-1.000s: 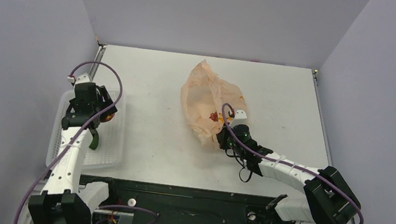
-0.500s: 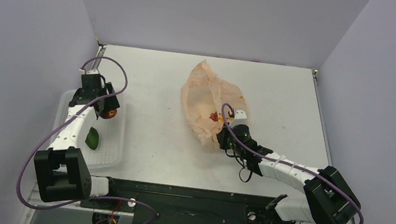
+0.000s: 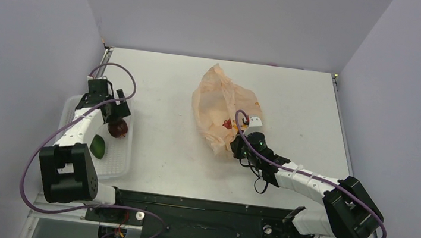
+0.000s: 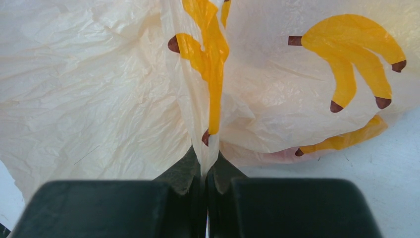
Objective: Take the fake fruits out of the plastic bag
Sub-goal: Place the fake fruit in the bin, then move the plastic bag to the center of the board.
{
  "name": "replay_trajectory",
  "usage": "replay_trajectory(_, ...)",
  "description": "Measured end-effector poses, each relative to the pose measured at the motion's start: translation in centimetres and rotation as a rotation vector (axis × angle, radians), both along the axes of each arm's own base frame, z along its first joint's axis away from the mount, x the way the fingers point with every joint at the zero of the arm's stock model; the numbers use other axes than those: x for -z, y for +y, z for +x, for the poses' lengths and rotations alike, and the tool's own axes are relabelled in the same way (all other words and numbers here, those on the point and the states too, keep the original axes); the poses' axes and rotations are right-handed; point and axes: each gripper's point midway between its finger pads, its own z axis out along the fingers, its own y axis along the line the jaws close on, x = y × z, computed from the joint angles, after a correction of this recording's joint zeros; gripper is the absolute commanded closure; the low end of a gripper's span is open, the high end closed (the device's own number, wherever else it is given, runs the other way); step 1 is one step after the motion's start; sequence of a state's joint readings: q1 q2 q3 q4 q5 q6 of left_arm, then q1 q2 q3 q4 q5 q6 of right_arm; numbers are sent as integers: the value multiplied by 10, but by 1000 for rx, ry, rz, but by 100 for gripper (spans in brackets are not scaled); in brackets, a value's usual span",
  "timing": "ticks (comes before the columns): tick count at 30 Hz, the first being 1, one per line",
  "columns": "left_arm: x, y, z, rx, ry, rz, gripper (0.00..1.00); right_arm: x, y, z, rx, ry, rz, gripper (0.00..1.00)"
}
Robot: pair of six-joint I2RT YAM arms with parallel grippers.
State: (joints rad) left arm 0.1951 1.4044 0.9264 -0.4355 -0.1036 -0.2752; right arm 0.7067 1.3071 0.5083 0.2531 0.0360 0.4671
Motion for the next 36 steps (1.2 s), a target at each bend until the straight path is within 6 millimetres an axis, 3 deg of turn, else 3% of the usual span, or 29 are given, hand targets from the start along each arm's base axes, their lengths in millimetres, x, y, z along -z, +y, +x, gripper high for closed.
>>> replay_trajectory(12,-24,4,-1,-18,-95,36,7,0,1,-1,-5,2,2,100)
replay_trajectory(17,-49,-12,-10,7,-195,-1,8,0,1,-1,-8,2,1,100)
replay_trajectory(20,-70,-40,-14,68,-279,-66,8,0,1,-1,-10,2,2,100)
replay_trajectory(23,-88,-84,-27,167,-354,-140,8,0,4,-2,-19,3,8,100)
replay_trajectory(29,-102,-177,-70,392,-394,-300,11,-3,24,-18,-97,-20,-1,100)
replay_trajectory(32,-106,-205,-88,457,-389,-359,16,-4,43,-37,-179,-42,-18,100)
replay_trajectory(36,-106,-226,-109,489,-384,-434,17,-7,67,-62,-283,-54,-33,100)
